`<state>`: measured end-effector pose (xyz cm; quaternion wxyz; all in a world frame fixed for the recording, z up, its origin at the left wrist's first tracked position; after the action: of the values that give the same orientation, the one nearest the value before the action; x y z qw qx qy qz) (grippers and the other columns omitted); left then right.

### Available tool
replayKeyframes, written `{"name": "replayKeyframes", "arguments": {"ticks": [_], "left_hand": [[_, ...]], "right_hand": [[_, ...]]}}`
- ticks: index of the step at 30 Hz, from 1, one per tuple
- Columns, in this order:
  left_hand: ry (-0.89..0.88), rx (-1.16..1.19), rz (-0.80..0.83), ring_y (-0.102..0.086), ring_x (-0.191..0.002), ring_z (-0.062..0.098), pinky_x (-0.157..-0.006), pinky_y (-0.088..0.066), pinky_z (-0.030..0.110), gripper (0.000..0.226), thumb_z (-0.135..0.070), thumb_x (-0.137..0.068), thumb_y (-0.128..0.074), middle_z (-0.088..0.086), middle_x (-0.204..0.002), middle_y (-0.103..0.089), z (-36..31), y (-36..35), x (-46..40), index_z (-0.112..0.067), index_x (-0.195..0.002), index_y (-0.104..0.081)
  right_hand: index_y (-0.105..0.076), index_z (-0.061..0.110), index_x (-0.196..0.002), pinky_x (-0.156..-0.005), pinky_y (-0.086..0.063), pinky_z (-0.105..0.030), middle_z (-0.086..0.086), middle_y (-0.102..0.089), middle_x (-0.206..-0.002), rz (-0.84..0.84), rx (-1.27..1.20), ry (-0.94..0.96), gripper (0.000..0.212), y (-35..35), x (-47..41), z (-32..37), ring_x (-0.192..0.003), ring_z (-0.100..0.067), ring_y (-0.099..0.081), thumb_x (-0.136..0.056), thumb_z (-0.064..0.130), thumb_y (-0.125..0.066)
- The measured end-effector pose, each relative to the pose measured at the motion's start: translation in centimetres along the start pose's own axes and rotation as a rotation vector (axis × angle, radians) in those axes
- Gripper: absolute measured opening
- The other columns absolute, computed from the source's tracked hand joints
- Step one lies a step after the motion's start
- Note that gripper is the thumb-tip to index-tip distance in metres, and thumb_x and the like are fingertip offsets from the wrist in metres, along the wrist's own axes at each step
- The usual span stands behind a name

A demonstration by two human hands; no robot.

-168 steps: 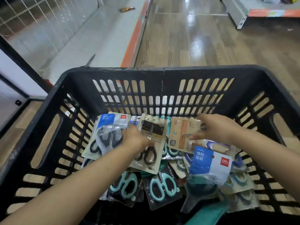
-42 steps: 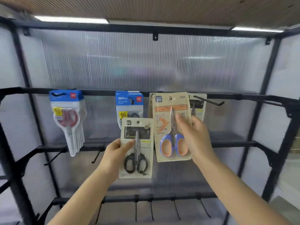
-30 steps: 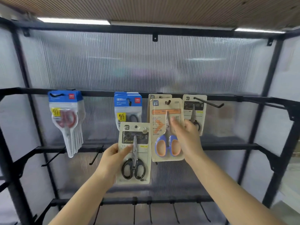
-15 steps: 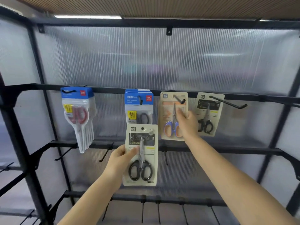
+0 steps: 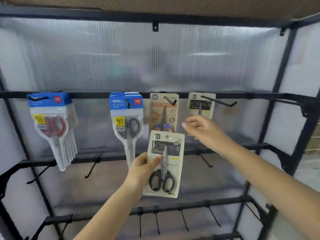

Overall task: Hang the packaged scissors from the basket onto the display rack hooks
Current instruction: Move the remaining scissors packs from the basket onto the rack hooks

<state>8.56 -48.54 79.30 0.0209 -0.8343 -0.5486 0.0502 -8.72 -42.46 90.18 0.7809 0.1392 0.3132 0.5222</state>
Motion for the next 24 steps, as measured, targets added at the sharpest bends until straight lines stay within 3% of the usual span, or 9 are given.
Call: {"name": "replayKeyframes", "arguments": {"ticks": [2, 6, 10, 14, 19, 22, 24], "left_hand": [[-0.004, 0.016, 0.061, -0.069, -0.092, 0.029, -0.087, -0.054, 0.043, 0.016, -0.016, -0.089, -0.063, 0.009, -0.095, -0.074, 0.1, -2.5, -0.2, -0.007, -0.101, -0.067], [-0.027, 0.032, 0.172, -0.068, -0.083, 0.021, -0.073, -0.054, 0.033, 0.012, -0.014, -0.089, -0.062, 0.008, -0.093, -0.074, -0.4, -7.3, -0.1, -0.009, -0.098, -0.068], [-0.042, 0.051, 0.234, -0.069, -0.079, 0.018, -0.07, -0.055, 0.029, 0.01, -0.013, -0.088, -0.063, 0.006, -0.09, -0.074, -0.8, -10.5, 0.3, -0.008, -0.096, -0.067], [-0.047, 0.034, 0.314, -0.068, -0.084, 0.019, -0.08, -0.054, 0.034, 0.011, -0.014, -0.087, -0.065, 0.007, -0.092, -0.074, -0.6, -12.7, 0.8, -0.006, -0.095, -0.066], [-0.025, 0.008, 0.375, -0.057, -0.078, 0.025, -0.081, -0.049, 0.044, 0.007, -0.013, -0.086, -0.066, 0.008, -0.076, -0.066, 0.3, -13.8, 1.0, -0.009, -0.08, -0.065], [-0.044, 0.031, 0.401, -0.058, -0.073, 0.02, -0.073, -0.051, 0.034, 0.011, -0.011, -0.088, -0.064, 0.006, -0.072, -0.064, -0.3, -14.1, 1.2, -0.009, -0.077, -0.062], [-0.058, 0.057, 0.414, -0.061, -0.066, 0.015, -0.064, -0.054, 0.027, 0.011, -0.009, -0.088, -0.062, 0.003, -0.068, -0.066, -1.0, -14.3, 1.4, -0.007, -0.077, -0.061]], "right_hand": [[-0.055, 0.024, -0.117, -0.087, -0.047, -0.023, 0.01, -0.059, -0.109, 0.026, 0.056, -0.03, 0.037, 0.8, 0.8, -0.8, -0.101, -0.004, -0.057, -0.087, 0.046, -0.057], [-0.061, 0.024, -0.088, -0.073, -0.044, -0.02, 0.009, -0.063, -0.085, -0.031, 0.117, -0.006, 0.003, 3.6, 2.3, -1.6, -0.078, -0.002, -0.058, -0.09, 0.023, -0.061], [-0.058, 0.021, -0.079, -0.054, -0.047, -0.014, 0.004, -0.062, -0.075, -0.06, 0.101, -0.06, 0.014, 6.2, 4.1, -2.3, -0.054, 0.007, -0.054, -0.092, 0.016, -0.058], [-0.061, 0.018, -0.082, -0.059, -0.045, -0.015, 0.002, -0.064, -0.079, -0.124, 0.18, -0.04, 0.01, 8.8, 5.5, -1.4, -0.062, 0.002, -0.055, -0.092, 0.016, -0.058], [-0.064, 0.023, -0.082, -0.061, -0.045, -0.019, 0.001, -0.069, -0.082, -0.223, 0.211, -0.018, 0.011, 12.1, 6.0, 0.3, -0.066, -0.003, -0.059, -0.091, 0.02, -0.059], [-0.066, 0.02, -0.086, -0.062, -0.047, -0.024, 0.0, -0.071, -0.086, -0.223, 0.239, -0.012, 0.008, 12.8, 5.9, 1.4, -0.074, -0.021, -0.063, -0.09, 0.02, -0.059], [-0.066, 0.024, -0.082, -0.061, -0.047, -0.018, 0.005, -0.071, -0.084, -0.222, 0.249, 0.021, 0.01, 13.0, 5.7, 2.4, -0.072, -0.008, -0.062, -0.089, 0.021, -0.061]]}}
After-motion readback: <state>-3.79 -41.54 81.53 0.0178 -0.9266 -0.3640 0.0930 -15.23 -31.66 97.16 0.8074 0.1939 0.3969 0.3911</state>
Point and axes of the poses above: each hand's wrist, its own x-axis away from the middle knuckle, its own y-axis out of the back of the hand, z = x × y, the point moved 8 cm from there along -x, towards the middle knuckle
